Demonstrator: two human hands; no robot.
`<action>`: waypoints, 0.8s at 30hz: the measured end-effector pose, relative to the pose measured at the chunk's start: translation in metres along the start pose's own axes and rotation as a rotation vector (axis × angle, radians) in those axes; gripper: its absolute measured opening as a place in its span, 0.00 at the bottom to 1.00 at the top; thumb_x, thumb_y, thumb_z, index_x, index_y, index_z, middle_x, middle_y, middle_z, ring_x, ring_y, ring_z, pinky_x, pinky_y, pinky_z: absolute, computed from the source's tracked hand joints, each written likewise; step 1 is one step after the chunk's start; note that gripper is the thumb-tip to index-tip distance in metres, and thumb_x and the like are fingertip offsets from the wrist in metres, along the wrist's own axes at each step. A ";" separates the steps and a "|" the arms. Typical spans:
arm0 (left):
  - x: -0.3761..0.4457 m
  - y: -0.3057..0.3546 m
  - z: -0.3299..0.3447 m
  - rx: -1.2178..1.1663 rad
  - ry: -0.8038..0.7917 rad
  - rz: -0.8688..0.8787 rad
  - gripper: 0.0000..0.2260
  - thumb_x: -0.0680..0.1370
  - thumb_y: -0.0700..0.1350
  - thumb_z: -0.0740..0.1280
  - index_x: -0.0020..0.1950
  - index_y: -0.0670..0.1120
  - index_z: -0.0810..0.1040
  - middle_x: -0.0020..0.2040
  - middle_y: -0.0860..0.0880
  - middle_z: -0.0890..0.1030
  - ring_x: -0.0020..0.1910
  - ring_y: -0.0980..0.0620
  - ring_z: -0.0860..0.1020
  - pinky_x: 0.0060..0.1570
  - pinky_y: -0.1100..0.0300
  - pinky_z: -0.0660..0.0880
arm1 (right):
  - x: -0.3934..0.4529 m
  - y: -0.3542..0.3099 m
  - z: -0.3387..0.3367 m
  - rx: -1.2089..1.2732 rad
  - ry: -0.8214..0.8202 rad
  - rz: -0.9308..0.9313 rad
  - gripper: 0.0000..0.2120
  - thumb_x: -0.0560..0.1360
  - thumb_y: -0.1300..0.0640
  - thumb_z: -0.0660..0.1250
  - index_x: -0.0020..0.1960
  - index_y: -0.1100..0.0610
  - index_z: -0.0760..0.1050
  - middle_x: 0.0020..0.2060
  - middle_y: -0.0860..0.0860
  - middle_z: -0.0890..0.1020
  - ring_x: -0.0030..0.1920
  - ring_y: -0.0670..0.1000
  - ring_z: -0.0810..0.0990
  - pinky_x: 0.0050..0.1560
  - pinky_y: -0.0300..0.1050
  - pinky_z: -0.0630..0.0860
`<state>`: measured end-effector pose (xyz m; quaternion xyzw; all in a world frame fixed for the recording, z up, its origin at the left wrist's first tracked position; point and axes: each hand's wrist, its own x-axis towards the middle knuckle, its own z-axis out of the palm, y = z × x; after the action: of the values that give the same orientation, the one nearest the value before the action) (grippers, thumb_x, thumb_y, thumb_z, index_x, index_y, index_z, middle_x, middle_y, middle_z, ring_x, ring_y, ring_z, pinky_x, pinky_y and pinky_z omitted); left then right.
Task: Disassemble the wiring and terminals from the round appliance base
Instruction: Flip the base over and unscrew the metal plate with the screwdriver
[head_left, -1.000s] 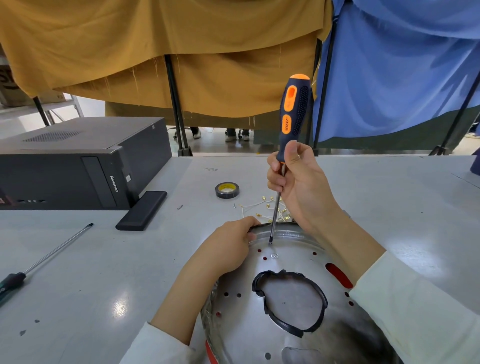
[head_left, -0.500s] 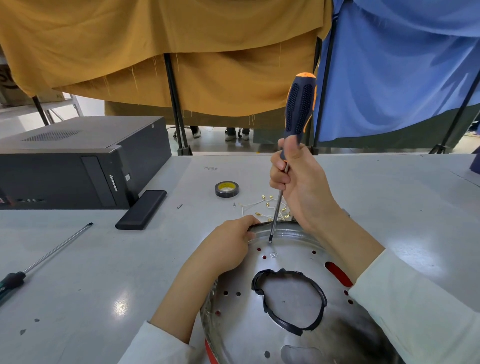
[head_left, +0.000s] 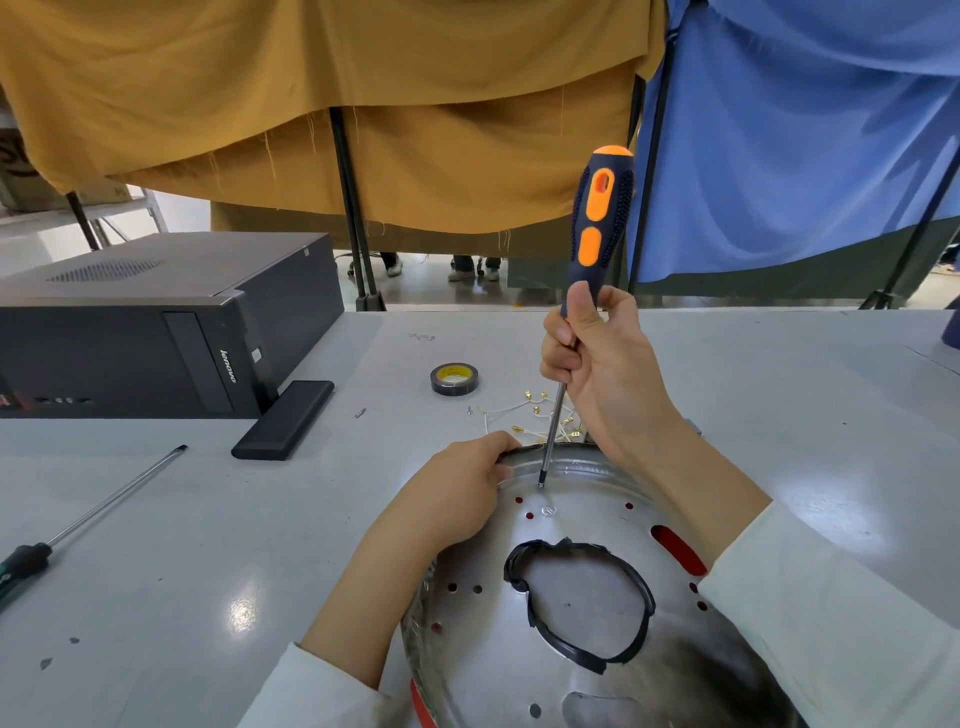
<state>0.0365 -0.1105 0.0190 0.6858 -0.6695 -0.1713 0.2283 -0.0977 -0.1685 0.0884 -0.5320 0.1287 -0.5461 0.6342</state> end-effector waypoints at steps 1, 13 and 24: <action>0.000 0.000 0.000 -0.001 0.000 0.001 0.14 0.81 0.41 0.55 0.63 0.54 0.72 0.57 0.51 0.78 0.53 0.49 0.74 0.50 0.58 0.70 | 0.000 0.000 -0.001 0.017 -0.007 0.000 0.08 0.78 0.51 0.58 0.50 0.55 0.63 0.31 0.48 0.69 0.28 0.45 0.62 0.31 0.37 0.62; 0.000 -0.002 0.000 -0.014 -0.010 0.000 0.13 0.81 0.42 0.55 0.63 0.55 0.72 0.56 0.50 0.78 0.52 0.48 0.75 0.50 0.57 0.71 | 0.001 0.001 -0.004 0.043 -0.018 0.012 0.09 0.76 0.51 0.60 0.51 0.54 0.64 0.31 0.48 0.67 0.28 0.45 0.61 0.30 0.37 0.61; 0.001 -0.001 0.001 -0.007 -0.008 -0.004 0.14 0.82 0.43 0.55 0.63 0.55 0.72 0.57 0.50 0.78 0.53 0.49 0.74 0.50 0.58 0.70 | 0.000 0.000 -0.003 0.016 0.007 0.027 0.11 0.75 0.50 0.62 0.51 0.54 0.63 0.30 0.48 0.67 0.28 0.45 0.61 0.31 0.38 0.61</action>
<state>0.0368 -0.1115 0.0180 0.6857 -0.6684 -0.1767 0.2276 -0.0995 -0.1702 0.0876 -0.5232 0.1335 -0.5403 0.6454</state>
